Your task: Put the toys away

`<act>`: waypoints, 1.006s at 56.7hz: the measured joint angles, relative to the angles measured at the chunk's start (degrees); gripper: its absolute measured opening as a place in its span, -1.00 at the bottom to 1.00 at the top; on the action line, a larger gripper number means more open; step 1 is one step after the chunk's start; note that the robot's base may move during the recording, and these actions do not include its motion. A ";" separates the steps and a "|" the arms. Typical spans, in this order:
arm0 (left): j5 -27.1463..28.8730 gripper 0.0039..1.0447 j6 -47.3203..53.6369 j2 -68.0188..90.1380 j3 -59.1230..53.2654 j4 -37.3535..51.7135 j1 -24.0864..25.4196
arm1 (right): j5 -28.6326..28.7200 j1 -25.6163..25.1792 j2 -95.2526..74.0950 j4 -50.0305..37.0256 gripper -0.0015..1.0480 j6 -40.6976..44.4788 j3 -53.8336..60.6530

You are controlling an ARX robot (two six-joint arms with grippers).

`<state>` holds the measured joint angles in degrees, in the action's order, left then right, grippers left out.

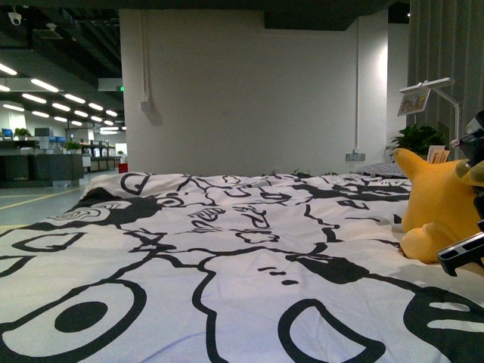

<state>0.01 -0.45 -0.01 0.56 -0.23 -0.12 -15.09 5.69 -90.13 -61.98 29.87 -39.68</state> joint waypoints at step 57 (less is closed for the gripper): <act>0.00 0.88 0.00 0.00 0.00 0.00 0.00 | 49.88 -14.51 39.12 37.68 -0.87 -52.15 -6.88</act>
<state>0.01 -0.45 -0.01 0.56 -0.23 -0.12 34.79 -8.82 -51.00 -24.29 -22.28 -46.57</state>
